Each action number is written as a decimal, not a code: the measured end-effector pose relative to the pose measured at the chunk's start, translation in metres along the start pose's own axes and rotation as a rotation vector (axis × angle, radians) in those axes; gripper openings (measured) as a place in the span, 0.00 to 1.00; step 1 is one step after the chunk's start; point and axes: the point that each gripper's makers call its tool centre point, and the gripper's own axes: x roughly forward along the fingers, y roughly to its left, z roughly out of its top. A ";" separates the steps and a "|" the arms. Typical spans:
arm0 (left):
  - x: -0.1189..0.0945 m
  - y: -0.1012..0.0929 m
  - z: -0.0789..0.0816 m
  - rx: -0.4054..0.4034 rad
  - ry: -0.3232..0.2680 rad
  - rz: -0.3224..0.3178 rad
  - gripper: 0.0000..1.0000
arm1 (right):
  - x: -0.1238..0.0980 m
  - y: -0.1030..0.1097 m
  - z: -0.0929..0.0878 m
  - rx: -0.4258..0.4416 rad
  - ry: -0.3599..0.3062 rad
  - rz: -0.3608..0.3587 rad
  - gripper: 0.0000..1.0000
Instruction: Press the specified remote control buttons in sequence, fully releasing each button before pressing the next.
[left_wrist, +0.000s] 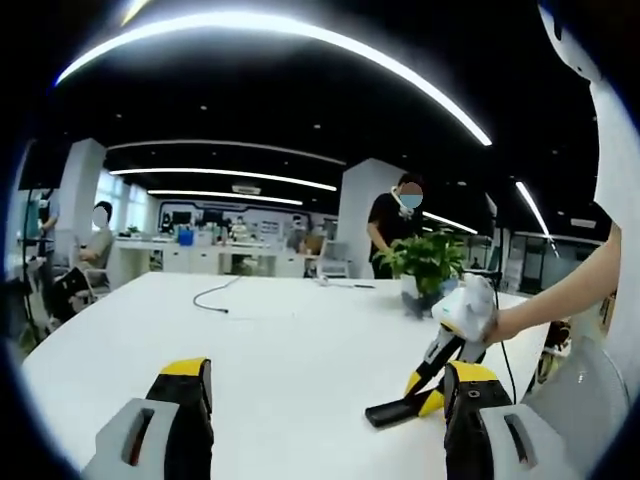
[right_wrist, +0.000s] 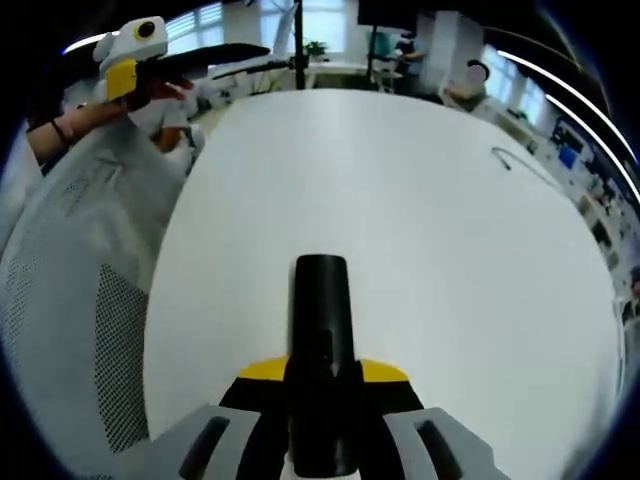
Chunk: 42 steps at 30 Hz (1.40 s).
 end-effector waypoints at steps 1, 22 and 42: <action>0.000 0.000 0.000 -0.002 0.000 0.000 1.00 | 0.000 -0.002 0.000 0.001 0.000 -0.002 0.21; 0.001 0.000 -0.003 -0.009 0.011 -0.003 1.00 | 0.001 -0.033 -0.002 -0.057 0.050 0.003 0.21; 0.001 -0.001 -0.002 -0.015 0.004 -0.011 1.00 | 0.002 -0.055 -0.001 -0.060 0.071 0.009 0.21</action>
